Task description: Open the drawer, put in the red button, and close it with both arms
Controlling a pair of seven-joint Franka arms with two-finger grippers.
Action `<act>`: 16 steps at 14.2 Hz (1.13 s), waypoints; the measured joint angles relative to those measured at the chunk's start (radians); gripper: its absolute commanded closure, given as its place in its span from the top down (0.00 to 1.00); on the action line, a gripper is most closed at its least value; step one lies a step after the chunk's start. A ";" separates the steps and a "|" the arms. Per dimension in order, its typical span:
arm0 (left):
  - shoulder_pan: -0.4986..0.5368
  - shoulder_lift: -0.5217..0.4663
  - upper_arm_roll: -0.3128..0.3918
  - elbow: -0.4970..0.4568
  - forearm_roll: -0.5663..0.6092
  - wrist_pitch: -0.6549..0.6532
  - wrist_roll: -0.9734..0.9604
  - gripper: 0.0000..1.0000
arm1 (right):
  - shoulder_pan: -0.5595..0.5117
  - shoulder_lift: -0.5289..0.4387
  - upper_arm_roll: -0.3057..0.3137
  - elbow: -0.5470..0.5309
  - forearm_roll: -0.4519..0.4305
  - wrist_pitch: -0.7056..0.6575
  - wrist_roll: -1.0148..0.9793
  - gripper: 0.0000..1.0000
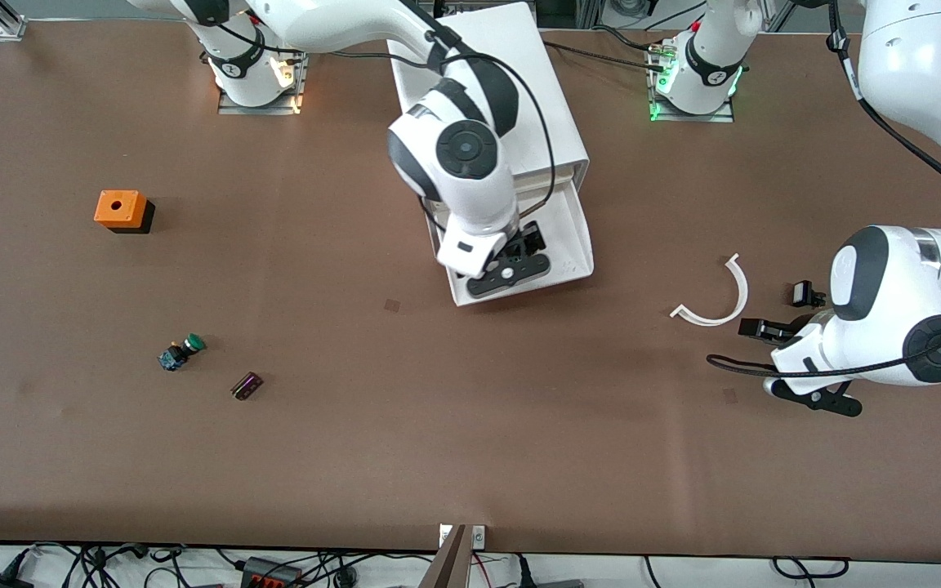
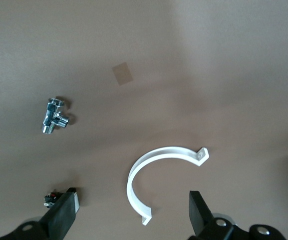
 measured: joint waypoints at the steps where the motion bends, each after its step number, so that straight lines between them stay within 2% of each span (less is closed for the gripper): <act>1: -0.003 0.002 -0.008 -0.003 -0.021 0.017 -0.037 1.00 | -0.025 -0.022 -0.019 0.004 -0.001 -0.022 0.000 1.00; 4: -0.058 0.005 -0.030 -0.032 -0.096 0.111 -0.204 1.00 | -0.089 -0.090 -0.105 0.005 -0.005 -0.146 -0.015 1.00; 8: -0.227 0.034 -0.036 -0.047 -0.104 0.291 -0.539 1.00 | -0.182 -0.118 -0.209 0.004 -0.007 -0.225 -0.149 1.00; 11: -0.334 0.073 -0.038 -0.049 -0.104 0.399 -0.723 1.00 | -0.293 -0.124 -0.222 0.003 -0.007 -0.299 -0.290 1.00; 14: -0.410 0.086 -0.039 -0.079 -0.104 0.411 -0.804 1.00 | -0.390 -0.145 -0.224 0.002 -0.006 -0.352 -0.331 1.00; 16: -0.424 0.076 -0.058 -0.113 -0.106 0.410 -0.826 1.00 | -0.436 -0.167 -0.224 0.002 -0.006 -0.374 -0.334 1.00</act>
